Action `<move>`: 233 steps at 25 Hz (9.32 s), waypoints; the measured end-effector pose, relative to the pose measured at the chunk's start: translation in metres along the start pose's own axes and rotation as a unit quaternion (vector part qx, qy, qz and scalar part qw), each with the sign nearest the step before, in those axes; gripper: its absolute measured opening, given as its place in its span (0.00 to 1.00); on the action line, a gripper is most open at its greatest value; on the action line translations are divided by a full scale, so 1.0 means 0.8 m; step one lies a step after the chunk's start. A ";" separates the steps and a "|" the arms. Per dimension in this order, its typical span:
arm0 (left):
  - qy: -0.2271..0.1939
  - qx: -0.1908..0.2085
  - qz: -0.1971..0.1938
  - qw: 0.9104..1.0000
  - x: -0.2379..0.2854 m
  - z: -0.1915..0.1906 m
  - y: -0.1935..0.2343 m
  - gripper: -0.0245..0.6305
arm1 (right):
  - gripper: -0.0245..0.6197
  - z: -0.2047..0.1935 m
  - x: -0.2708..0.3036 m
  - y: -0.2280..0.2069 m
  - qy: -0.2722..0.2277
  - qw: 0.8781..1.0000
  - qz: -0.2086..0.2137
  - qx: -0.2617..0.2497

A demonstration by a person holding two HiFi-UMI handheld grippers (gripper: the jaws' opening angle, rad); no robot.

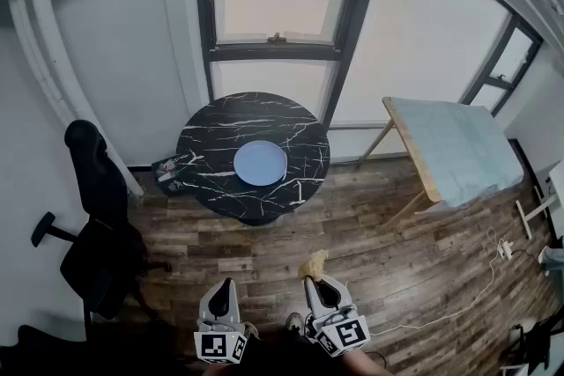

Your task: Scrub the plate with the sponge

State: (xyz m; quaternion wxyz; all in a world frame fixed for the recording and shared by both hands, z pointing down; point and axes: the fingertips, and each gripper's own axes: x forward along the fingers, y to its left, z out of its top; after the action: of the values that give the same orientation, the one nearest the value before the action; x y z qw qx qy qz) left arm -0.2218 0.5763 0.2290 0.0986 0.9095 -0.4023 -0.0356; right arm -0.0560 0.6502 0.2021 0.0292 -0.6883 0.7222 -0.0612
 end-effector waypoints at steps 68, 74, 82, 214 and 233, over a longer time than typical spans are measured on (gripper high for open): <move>0.151 -0.072 -0.022 0.986 0.430 -0.090 0.153 0.04 | 0.08 -0.014 0.406 -0.169 0.062 0.997 0.038 0.003; 0.174 -0.089 0.002 0.981 0.484 -0.119 0.180 0.04 | 0.08 -0.031 0.464 -0.197 0.079 0.995 0.058 0.005; 0.231 -0.103 0.080 0.964 0.550 -0.186 0.219 0.04 | 0.08 -0.053 0.543 -0.238 0.100 0.986 0.135 -0.007; 0.408 -0.371 0.157 0.819 0.570 -0.462 0.284 0.06 | 0.08 -0.488 0.616 -0.367 0.615 0.608 0.192 -0.464; 0.412 -0.380 0.157 0.813 0.568 -0.466 0.272 0.07 | 0.08 -0.510 0.460 -0.257 0.672 0.507 0.401 -0.362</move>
State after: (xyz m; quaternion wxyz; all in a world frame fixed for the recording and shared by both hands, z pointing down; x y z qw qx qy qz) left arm -0.0194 0.1535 0.6458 0.5976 0.6531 -0.4160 0.2083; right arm 0.0775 0.2931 0.6483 -0.6949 -0.0285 0.6839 -0.2204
